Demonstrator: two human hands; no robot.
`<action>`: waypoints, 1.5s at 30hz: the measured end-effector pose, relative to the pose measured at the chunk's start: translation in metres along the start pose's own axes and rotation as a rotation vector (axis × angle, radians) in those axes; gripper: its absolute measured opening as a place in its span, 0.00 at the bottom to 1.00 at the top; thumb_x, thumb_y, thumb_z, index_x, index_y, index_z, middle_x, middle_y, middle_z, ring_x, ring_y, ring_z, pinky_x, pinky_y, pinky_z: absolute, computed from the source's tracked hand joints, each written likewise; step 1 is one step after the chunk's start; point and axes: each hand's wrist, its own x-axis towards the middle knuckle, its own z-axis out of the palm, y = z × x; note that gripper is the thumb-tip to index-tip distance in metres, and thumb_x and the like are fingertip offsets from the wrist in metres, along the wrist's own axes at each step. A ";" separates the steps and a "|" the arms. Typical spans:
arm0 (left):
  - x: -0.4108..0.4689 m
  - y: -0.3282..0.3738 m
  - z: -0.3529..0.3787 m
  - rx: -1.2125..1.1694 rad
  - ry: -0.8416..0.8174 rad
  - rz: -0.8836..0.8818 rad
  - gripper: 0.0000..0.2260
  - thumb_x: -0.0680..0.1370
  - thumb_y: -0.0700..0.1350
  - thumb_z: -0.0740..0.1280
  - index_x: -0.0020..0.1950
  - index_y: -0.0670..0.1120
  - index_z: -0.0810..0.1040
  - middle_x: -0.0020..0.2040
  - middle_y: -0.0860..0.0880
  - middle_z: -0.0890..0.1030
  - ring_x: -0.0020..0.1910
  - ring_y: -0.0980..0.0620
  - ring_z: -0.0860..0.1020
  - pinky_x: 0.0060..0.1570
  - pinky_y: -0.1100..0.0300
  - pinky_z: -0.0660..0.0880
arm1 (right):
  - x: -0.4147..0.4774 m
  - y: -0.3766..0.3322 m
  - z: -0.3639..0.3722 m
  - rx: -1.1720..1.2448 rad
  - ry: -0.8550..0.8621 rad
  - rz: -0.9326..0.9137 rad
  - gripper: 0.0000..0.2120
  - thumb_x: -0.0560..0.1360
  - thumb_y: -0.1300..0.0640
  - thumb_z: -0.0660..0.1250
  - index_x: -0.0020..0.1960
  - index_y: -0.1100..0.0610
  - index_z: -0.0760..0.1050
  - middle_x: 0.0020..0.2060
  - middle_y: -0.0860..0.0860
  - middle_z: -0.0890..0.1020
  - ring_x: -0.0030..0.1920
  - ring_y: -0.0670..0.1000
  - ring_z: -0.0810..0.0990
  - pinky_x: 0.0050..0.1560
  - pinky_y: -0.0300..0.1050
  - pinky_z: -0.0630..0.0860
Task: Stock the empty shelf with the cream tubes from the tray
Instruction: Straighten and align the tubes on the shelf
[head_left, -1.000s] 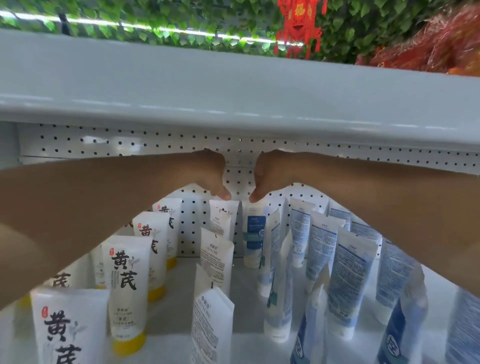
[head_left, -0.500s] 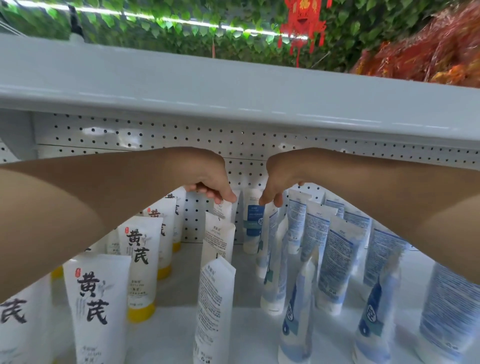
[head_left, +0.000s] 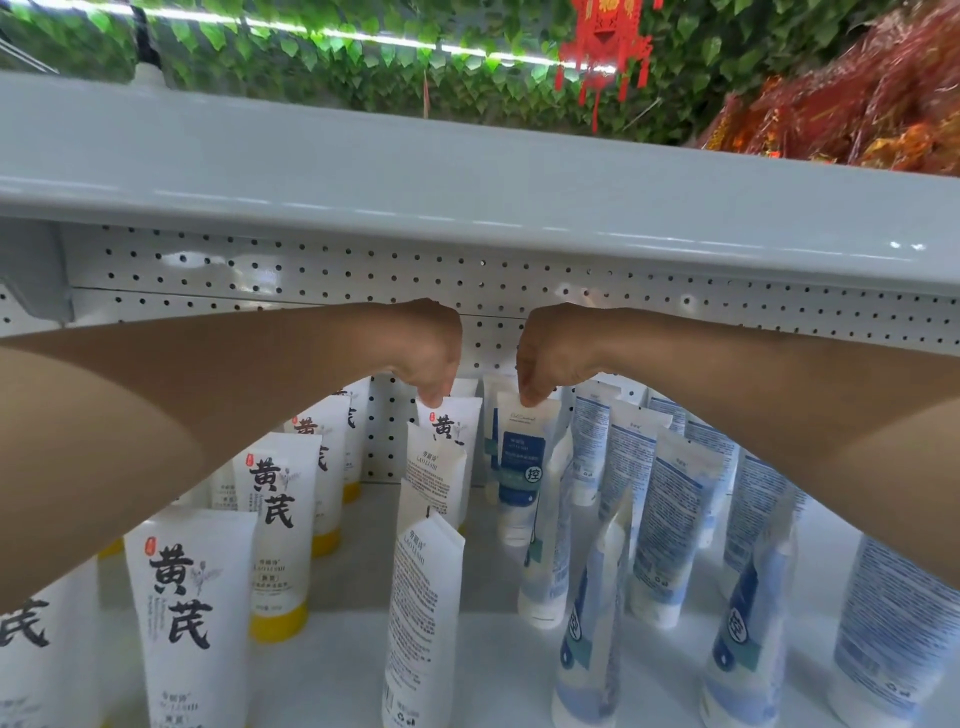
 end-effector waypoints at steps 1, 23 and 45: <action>0.000 -0.002 0.001 -0.031 0.003 0.018 0.08 0.72 0.41 0.74 0.51 0.44 0.83 0.52 0.48 0.83 0.54 0.50 0.79 0.55 0.59 0.75 | 0.000 0.001 0.000 0.010 0.005 -0.010 0.14 0.72 0.53 0.75 0.54 0.58 0.83 0.51 0.51 0.84 0.54 0.51 0.80 0.54 0.43 0.75; -0.006 -0.005 0.001 -0.056 -0.017 -0.020 0.15 0.72 0.51 0.74 0.51 0.41 0.82 0.50 0.47 0.83 0.50 0.48 0.80 0.52 0.55 0.79 | -0.004 0.003 -0.005 -0.002 -0.012 -0.083 0.14 0.73 0.47 0.73 0.53 0.55 0.83 0.49 0.48 0.84 0.51 0.49 0.79 0.49 0.40 0.74; -0.059 0.034 -0.014 -0.086 -0.209 -0.224 0.16 0.72 0.51 0.74 0.30 0.45 0.76 0.21 0.52 0.70 0.20 0.55 0.62 0.24 0.66 0.60 | -0.080 -0.016 -0.011 0.078 -0.094 0.021 0.13 0.70 0.49 0.76 0.43 0.59 0.80 0.40 0.46 0.81 0.46 0.49 0.79 0.50 0.45 0.78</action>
